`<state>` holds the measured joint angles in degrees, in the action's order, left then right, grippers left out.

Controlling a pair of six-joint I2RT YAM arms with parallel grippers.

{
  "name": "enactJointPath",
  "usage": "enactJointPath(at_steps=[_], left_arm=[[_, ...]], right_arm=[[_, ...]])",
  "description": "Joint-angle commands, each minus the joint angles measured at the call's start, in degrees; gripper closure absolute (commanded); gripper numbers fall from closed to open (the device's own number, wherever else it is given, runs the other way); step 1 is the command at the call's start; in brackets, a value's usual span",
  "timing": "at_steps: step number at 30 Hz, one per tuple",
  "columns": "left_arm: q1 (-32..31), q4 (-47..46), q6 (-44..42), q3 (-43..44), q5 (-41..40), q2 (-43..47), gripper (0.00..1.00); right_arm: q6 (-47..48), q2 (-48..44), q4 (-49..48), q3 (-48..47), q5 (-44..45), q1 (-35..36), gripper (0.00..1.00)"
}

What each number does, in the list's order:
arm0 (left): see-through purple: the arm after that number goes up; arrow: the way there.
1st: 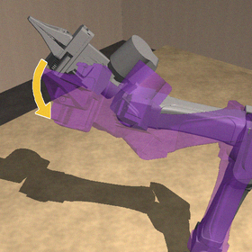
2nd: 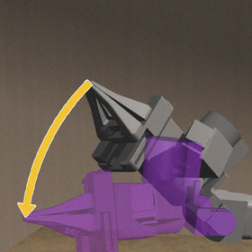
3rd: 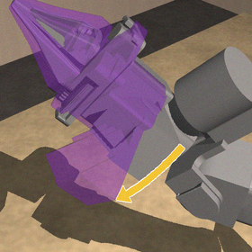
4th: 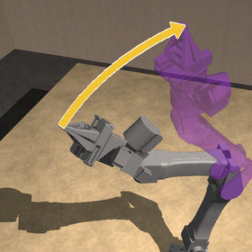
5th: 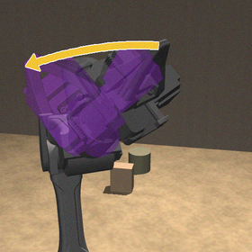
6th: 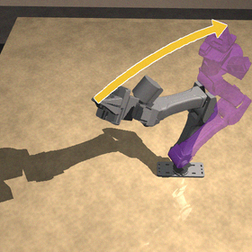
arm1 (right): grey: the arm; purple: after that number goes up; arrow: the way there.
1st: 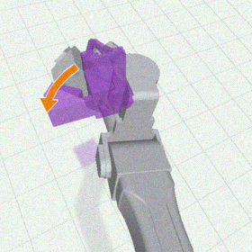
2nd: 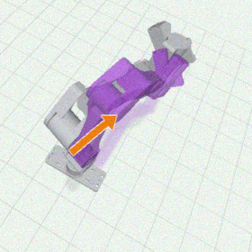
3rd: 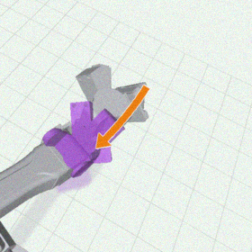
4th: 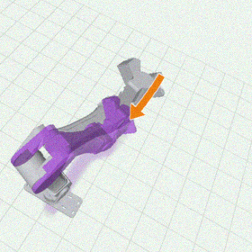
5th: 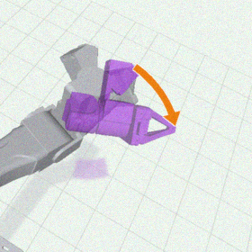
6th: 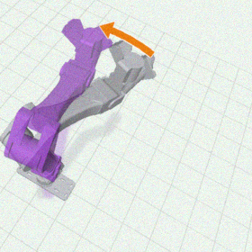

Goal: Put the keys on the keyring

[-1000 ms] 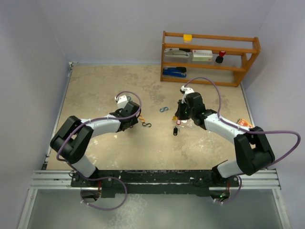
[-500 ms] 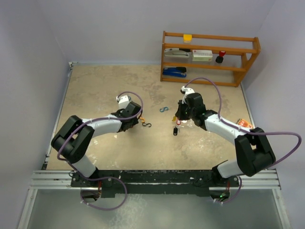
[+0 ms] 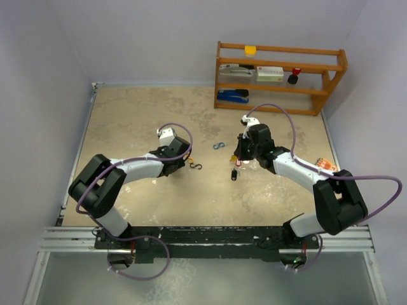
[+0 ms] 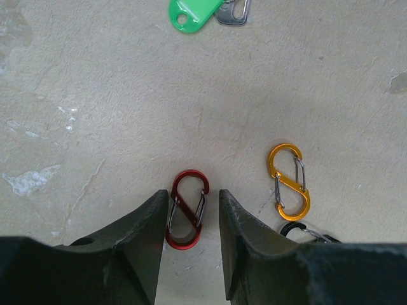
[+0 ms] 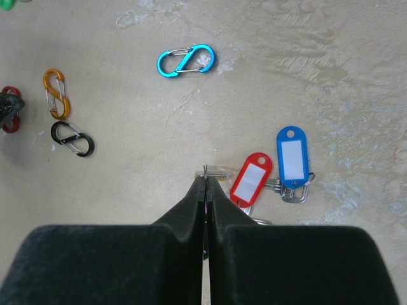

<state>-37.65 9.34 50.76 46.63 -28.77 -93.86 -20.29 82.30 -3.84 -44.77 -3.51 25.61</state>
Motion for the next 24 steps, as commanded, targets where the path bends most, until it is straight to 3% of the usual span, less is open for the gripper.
enactJointPath(at_steps=[1,11,24], left_arm=[[-0.7,4.0,-0.3,-1.4,2.2,-0.5,0.65],[-1.1,4.1,-1.0,-1.6,1.4,-1.5,0.72],[-1.2,3.4,-1.4,-1.7,0.6,-2.9,1.0]], right_arm=[[0.5,-1.3,-1.6,-0.6,1.0,0.3,1.0],[0.7,-1.2,-1.3,-0.9,1.2,0.3,1.0],[0.7,-1.5,-1.3,-0.3,1.5,0.3,1.0]])
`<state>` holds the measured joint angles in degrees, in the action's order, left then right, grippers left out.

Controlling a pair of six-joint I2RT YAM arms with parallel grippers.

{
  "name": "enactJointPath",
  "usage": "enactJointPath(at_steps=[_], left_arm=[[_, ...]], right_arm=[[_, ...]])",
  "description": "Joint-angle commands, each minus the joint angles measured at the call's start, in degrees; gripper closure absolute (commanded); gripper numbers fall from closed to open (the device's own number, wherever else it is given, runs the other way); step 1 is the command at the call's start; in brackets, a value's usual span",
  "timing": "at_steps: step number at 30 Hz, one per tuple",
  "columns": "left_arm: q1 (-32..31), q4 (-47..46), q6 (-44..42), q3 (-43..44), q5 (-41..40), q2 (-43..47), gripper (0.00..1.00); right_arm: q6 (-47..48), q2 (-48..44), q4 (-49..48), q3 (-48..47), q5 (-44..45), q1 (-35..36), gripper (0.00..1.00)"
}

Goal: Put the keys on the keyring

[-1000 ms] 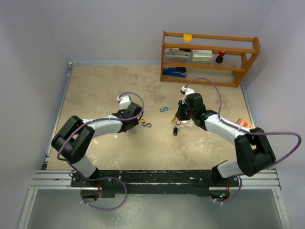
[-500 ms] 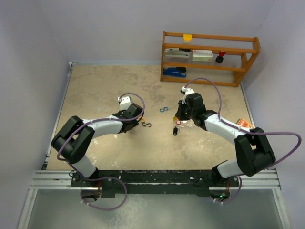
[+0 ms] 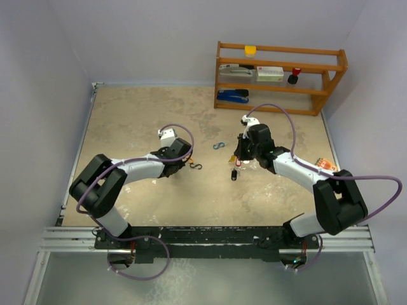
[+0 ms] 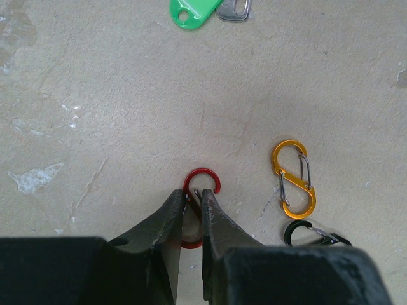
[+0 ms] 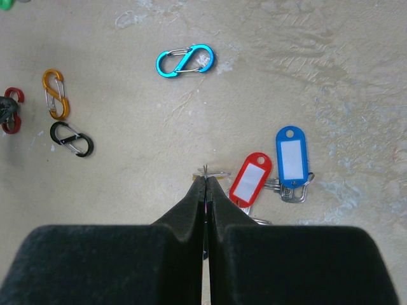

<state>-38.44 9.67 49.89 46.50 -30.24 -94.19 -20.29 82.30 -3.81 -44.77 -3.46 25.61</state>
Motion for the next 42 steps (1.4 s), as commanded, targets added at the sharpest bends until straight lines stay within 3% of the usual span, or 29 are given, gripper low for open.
enactJointPath(at_steps=[1,18,33,42], left_arm=[[-0.4,3.0,-0.5,-1.6,1.9,-2.4,1.0],[-0.4,0.5,-3.3,1.6,-1.3,7.9,1.0],[-0.7,-7.4,-7.2,3.0,6.8,7.6,1.0],[-0.8,-12.7,-9.6,3.5,16.9,7.4,1.0]], right_arm=[[0.7,-1.6,-1.4,-0.3,1.5,0.3,1.0],[2.0,-2.8,-2.3,-0.9,-2.3,0.4,1.0],[7.1,0.5,-1.8,-4.8,-4.6,6.9,1.0],[9.3,3.6,-1.0,-6.6,-4.9,9.8,1.0]])
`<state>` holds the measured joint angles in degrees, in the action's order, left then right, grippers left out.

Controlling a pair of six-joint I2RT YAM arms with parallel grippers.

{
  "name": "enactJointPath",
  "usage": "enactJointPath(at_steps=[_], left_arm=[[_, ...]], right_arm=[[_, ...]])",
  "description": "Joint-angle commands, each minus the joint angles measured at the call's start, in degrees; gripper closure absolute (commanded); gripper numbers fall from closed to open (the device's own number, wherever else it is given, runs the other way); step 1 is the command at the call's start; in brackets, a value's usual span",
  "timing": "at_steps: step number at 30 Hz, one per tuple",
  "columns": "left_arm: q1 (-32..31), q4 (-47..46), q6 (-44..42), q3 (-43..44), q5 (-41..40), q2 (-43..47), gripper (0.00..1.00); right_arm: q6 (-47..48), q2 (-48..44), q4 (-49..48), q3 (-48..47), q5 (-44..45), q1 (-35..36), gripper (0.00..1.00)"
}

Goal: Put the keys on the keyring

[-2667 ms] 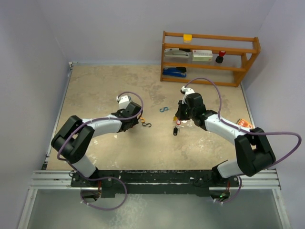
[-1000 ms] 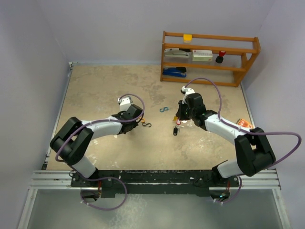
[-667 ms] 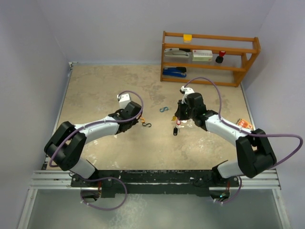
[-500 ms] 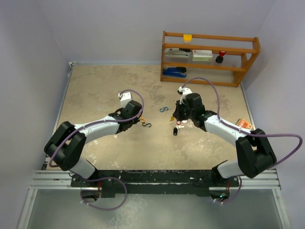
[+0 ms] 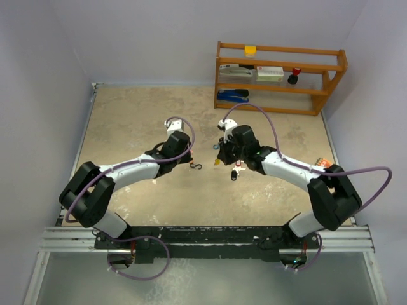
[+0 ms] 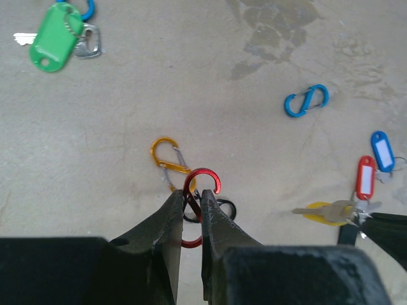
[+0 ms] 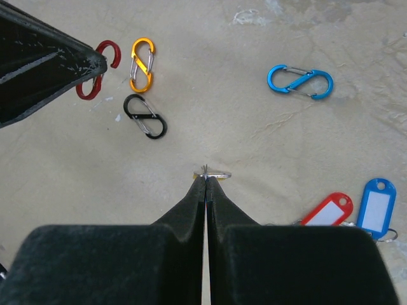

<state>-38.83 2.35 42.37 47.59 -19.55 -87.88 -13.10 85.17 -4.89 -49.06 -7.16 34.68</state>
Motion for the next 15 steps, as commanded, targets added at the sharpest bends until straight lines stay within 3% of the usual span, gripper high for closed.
enactJointPath(at_steps=[1,15], left_arm=[[-0.4,-6.0,-2.3,2.4,7.4,1.0,1.0],[-1.2,-11.8,-3.7,3.5,19.4,-1.6,1.0]], right_arm=[[2.3,0.8,0.2,-2.4,-1.4,0.9,1.0],[4.8,1.6,0.4,-5.4,-2.1,3.6,1.0]])
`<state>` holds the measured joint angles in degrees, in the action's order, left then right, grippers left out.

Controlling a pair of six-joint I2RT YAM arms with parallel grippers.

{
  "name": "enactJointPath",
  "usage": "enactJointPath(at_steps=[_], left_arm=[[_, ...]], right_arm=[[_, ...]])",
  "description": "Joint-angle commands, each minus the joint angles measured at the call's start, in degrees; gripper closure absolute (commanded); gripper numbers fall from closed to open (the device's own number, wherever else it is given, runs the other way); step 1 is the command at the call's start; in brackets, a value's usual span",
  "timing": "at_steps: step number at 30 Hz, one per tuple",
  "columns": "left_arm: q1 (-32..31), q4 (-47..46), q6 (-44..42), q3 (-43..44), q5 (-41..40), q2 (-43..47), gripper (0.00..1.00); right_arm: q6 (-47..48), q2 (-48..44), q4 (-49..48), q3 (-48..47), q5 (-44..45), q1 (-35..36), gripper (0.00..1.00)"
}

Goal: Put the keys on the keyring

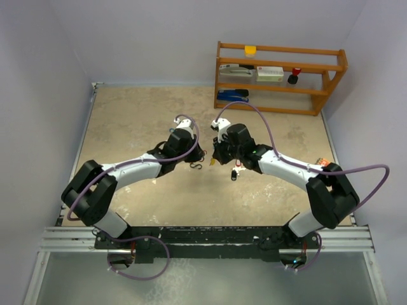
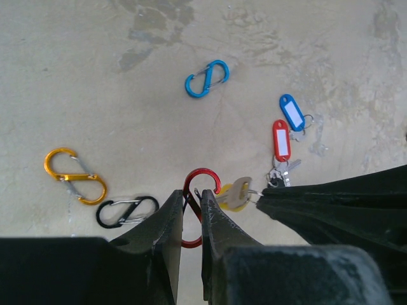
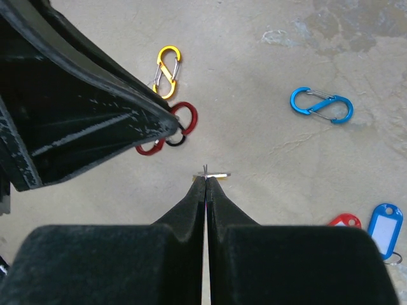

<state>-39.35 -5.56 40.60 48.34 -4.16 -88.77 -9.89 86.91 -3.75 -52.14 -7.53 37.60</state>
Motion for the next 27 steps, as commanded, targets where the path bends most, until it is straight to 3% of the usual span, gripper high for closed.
enactJointPath(at_steps=[1,27], left_arm=[[-0.7,-3.9,-2.1,2.9,4.2,-0.9,1.0],[-2.2,-3.6,-2.6,3.3,5.6,-1.9,1.0]], right_arm=[[1.7,-0.2,-0.8,-2.3,-1.8,0.8,1.0],[2.9,0.8,-0.4,-2.8,-0.5,2.3,1.0]])
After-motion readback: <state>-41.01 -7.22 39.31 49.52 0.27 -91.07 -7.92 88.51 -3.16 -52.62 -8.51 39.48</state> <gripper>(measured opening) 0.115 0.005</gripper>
